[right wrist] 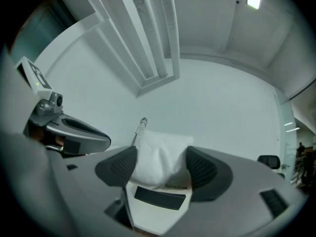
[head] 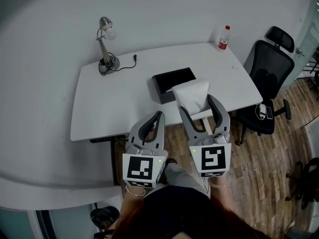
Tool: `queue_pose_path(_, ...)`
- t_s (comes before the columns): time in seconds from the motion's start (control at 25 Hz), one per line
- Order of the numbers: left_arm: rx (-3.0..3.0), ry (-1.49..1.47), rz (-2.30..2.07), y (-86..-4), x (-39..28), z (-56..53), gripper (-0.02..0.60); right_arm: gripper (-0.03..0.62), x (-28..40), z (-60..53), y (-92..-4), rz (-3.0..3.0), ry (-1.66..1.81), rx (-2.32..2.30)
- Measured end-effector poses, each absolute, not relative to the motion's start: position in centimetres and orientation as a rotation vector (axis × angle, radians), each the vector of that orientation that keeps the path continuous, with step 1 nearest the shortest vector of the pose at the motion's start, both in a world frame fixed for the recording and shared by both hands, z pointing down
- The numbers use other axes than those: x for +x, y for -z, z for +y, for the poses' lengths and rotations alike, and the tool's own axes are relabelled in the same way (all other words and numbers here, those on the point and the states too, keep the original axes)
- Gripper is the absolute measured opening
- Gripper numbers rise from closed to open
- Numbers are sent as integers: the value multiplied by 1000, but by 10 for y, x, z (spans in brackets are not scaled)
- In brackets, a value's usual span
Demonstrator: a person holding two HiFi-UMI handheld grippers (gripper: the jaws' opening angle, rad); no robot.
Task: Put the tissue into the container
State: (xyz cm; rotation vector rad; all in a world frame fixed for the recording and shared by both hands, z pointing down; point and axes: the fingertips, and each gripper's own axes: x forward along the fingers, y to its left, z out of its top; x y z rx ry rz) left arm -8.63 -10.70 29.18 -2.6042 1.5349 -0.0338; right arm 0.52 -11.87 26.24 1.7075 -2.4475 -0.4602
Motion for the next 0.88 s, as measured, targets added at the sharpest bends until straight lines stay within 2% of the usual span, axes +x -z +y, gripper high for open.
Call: queue_pose_path(0.88,-2625,79,1575,-307,-84,-202,28,331,4,-219,-287,-2456,376,1642)
